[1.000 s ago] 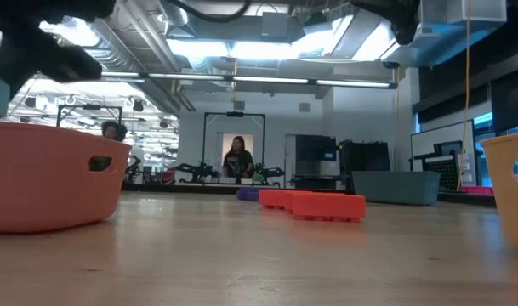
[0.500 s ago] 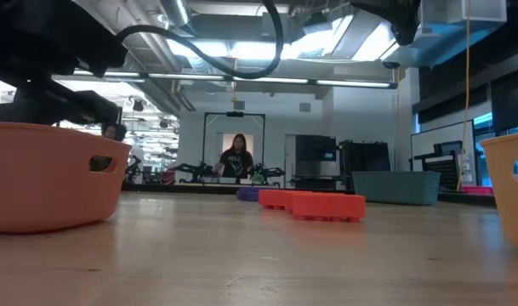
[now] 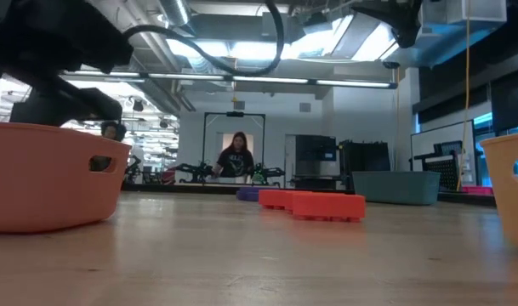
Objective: Sort & place blocks by color
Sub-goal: Put the top light blue block into the brown bin, then put the bottom violet block into the gray bin
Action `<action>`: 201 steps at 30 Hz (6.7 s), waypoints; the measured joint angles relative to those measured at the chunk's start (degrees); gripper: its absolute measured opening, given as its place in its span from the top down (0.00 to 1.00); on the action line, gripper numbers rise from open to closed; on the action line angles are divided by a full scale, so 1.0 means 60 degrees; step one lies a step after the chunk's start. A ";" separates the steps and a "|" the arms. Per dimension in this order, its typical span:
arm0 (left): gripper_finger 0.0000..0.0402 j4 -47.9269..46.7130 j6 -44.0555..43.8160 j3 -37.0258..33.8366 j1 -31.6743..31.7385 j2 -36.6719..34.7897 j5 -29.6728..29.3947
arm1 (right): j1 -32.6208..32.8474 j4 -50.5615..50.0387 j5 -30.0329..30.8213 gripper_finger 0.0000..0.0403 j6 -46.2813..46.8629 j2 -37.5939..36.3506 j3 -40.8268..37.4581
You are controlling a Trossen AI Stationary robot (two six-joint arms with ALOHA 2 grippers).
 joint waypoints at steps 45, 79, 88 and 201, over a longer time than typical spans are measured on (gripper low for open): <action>0.49 0.8742 0.0224 -0.3927 0.4155 -0.9847 -0.3587 | 0.0004 0.1799 0.0852 0.18 -0.2709 0.0004 0.0007; 0.49 0.9016 0.0264 -0.3938 0.4155 -1.0271 -0.3699 | -0.4440 -0.6296 -0.1876 0.18 -0.4929 0.6851 0.4945; 0.49 0.9190 0.0266 -0.3938 0.4155 -1.0270 -0.3697 | -0.5114 -0.5749 -0.2451 0.18 -0.7019 0.8871 0.4976; 0.49 0.9167 0.0283 -0.3933 0.4155 -1.0144 -0.4552 | -0.7971 -1.1417 -0.1260 0.74 -0.1762 0.2713 0.3524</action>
